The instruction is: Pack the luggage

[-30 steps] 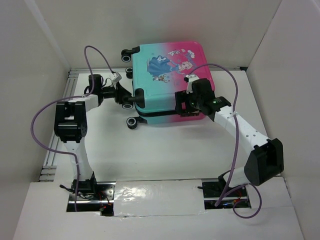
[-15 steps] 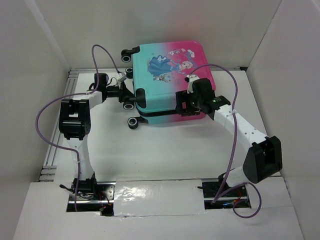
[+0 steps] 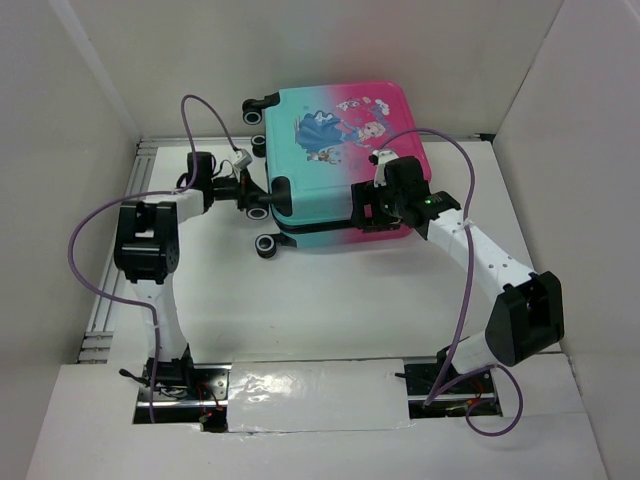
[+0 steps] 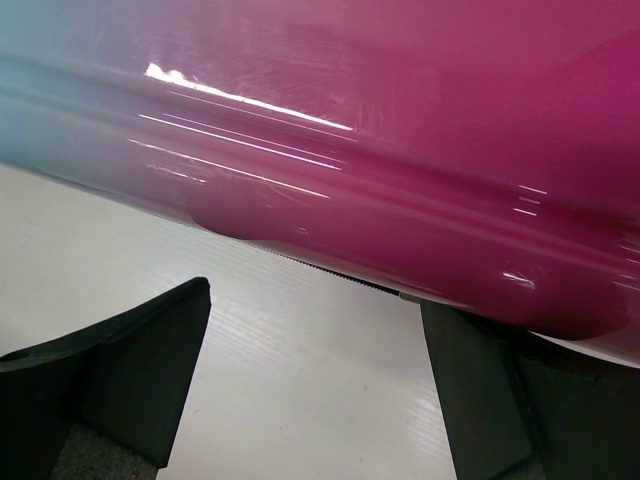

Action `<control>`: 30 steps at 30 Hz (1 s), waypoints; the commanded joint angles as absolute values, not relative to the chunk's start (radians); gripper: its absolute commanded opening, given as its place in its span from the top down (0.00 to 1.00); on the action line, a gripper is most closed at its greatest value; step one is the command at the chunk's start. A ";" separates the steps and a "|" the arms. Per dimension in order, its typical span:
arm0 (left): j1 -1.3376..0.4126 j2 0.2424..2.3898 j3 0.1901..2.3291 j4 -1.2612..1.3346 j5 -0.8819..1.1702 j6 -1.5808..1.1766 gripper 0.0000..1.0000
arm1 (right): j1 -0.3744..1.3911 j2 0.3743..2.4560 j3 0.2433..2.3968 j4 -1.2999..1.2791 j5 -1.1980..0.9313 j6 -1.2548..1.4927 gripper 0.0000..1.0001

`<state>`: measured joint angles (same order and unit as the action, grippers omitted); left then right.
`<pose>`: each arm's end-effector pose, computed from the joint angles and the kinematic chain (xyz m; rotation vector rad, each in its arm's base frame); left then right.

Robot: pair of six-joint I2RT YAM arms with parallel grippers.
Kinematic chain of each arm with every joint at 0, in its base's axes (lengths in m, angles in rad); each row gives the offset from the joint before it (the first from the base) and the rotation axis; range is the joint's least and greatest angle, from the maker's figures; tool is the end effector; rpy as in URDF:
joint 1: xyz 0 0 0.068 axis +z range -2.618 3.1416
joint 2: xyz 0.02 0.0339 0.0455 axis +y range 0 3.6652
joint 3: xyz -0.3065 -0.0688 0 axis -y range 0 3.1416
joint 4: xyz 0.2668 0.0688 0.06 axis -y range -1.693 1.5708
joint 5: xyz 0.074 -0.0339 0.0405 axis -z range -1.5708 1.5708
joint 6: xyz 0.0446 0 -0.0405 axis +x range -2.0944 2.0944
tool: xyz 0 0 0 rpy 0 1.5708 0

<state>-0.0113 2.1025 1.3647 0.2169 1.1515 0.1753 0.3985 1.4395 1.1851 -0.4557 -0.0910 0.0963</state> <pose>0.4926 -0.0463 0.1968 0.8361 1.7182 -1.0723 0.3145 0.1368 0.3311 -0.3943 2.2697 0.3606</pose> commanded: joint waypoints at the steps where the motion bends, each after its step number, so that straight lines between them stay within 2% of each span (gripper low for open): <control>1: -0.028 2.031 1.353 0.230 1.212 0.205 1.00 | 0.390 1.445 1.207 -0.367 -0.089 0.084 0.08; 5: -0.018 2.022 1.342 0.192 1.212 0.225 0.97 | 0.390 1.445 1.207 -0.367 -0.089 0.084 0.08; 6: -0.018 2.022 1.342 0.192 1.212 0.225 0.84 | 0.390 1.445 1.207 -0.367 -0.089 0.084 0.08; 7: -0.018 2.013 1.342 0.192 1.222 0.225 0.78 | 0.390 1.445 1.207 -0.367 -0.089 0.084 0.08; 13: -0.009 2.013 1.310 0.268 1.261 0.207 0.55 | 0.408 1.454 1.218 -0.376 -0.080 0.084 0.08; 14: -0.009 2.013 1.310 0.268 1.261 0.207 0.25 | 0.408 1.454 1.218 -0.376 -0.080 0.084 0.08; 15: -0.009 2.013 1.319 0.268 1.261 0.218 0.17 | 0.408 1.454 1.218 -0.376 -0.080 0.084 0.08; 21: 0.011 2.022 1.319 0.319 1.279 0.200 0.15 | 0.417 1.463 1.218 -0.376 -0.080 0.084 0.08; 29: 0.002 2.095 1.462 0.184 1.306 0.273 0.25 | 0.426 1.463 1.218 -0.376 -0.071 0.084 0.08; 30: -0.008 2.106 1.462 0.170 1.305 0.293 0.29 | 0.426 1.463 1.218 -0.376 -0.071 0.093 0.08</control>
